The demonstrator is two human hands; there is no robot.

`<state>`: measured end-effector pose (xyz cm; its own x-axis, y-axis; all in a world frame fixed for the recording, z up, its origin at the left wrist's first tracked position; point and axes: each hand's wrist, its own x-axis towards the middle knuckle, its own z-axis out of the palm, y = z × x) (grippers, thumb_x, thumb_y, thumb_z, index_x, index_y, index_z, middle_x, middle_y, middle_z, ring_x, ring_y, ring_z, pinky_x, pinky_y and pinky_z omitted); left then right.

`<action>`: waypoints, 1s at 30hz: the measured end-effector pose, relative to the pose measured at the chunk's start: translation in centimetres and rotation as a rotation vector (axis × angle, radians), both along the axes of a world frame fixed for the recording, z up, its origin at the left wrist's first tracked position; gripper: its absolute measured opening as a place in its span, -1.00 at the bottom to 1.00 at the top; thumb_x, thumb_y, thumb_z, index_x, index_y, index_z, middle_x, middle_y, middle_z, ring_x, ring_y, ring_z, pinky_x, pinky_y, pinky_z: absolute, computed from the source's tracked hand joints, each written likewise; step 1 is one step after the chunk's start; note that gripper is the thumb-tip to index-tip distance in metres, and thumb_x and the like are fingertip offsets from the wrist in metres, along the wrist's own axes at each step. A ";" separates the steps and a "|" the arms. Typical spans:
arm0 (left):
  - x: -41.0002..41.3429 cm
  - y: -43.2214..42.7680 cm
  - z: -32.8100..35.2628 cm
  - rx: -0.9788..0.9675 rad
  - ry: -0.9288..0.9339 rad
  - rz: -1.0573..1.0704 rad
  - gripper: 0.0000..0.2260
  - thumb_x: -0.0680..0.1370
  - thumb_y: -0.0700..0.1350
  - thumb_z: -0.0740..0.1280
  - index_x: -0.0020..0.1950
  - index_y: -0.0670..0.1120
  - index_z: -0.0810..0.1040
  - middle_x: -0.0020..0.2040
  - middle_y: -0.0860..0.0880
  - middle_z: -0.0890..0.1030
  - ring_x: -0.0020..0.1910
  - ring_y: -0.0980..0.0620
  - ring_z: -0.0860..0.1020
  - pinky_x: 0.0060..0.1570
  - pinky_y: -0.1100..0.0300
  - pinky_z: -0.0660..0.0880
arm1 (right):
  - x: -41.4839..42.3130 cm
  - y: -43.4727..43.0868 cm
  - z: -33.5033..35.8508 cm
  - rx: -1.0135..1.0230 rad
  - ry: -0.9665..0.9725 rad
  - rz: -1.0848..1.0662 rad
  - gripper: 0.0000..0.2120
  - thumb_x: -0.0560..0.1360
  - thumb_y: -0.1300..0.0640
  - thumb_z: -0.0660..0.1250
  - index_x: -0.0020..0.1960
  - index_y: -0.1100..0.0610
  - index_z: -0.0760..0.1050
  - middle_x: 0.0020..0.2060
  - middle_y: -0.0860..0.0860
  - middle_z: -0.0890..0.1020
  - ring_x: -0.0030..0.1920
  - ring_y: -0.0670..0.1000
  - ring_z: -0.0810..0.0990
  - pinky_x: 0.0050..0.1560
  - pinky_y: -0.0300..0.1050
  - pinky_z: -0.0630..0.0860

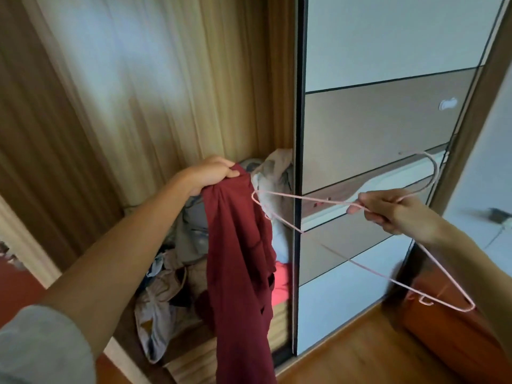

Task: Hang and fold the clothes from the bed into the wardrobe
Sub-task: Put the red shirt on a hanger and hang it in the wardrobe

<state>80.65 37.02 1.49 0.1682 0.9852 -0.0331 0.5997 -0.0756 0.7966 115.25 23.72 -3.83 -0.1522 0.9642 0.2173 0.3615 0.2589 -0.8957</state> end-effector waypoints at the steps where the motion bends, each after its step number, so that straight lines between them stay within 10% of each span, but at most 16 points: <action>1: 0.2 0.1 -0.1 -0.002 -0.013 -0.013 -0.80 0.61 -0.21 0.32 0.20 -0.20 0.64 0.11 -0.13 0.67 -0.01 0.01 0.62 -0.05 0.27 0.53 | 0.7 -0.6 -0.6 -0.034 -0.031 0.017 -0.29 0.24 -0.53 0.32 -0.03 0.08 0.69 -0.44 0.01 0.33 -0.51 -0.12 0.21 -0.55 -0.33 0.14; 6: 2.8 -0.6 0.3 -0.042 -0.008 -0.180 -0.84 0.62 -0.20 0.32 0.11 -0.09 0.68 0.06 -0.07 0.70 0.09 -0.02 0.65 0.14 0.23 0.53 | 0.3 -1.0 -4.1 -0.128 -0.132 0.014 -0.62 0.58 -0.11 0.18 -0.04 0.07 0.70 -0.48 -0.01 0.34 -0.50 -0.08 0.22 -0.53 -0.30 0.17; 10: 5.8 -2.4 0.1 -0.051 0.072 -0.379 -0.82 0.62 -0.19 0.32 0.14 -0.11 0.69 0.06 -0.08 0.72 0.10 -0.04 0.67 0.25 0.08 0.53 | -3.2 0.6 -5.0 -0.111 0.064 -0.069 -0.74 0.66 0.05 0.18 0.32 0.02 0.48 -0.47 -0.03 0.29 -0.49 -0.11 0.27 -0.54 -0.34 0.20; 16: 8.9 -5.8 0.3 0.052 0.076 -0.491 -0.83 0.61 -0.14 0.33 0.10 -0.06 0.71 0.03 -0.03 0.73 0.12 -0.03 0.67 0.31 -0.02 0.49 | -7.6 3.6 -4.3 -0.022 0.193 -0.143 -0.50 0.67 -0.01 0.14 0.56 -0.04 0.06 -0.54 -0.09 0.40 -0.48 -0.09 0.38 -0.47 -0.35 0.30; 30: 8.0 -6.1 0.2 0.384 0.283 -0.581 -0.83 0.61 -0.20 0.34 -0.14 -0.01 0.62 -0.20 0.07 0.64 -0.15 0.17 0.58 0.01 0.15 0.49 | -11.6 5.0 -1.6 0.230 0.465 -0.262 -0.48 0.50 -0.35 0.14 0.30 -0.04 0.41 -0.43 0.00 0.44 -0.46 -0.11 0.44 -0.39 -0.23 0.40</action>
<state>88.69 30.90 1.67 0.7005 0.6916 0.1760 0.5567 -0.6839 0.4716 103.66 28.69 -5.45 0.2467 0.8770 0.4124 0.0213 0.4206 -0.9070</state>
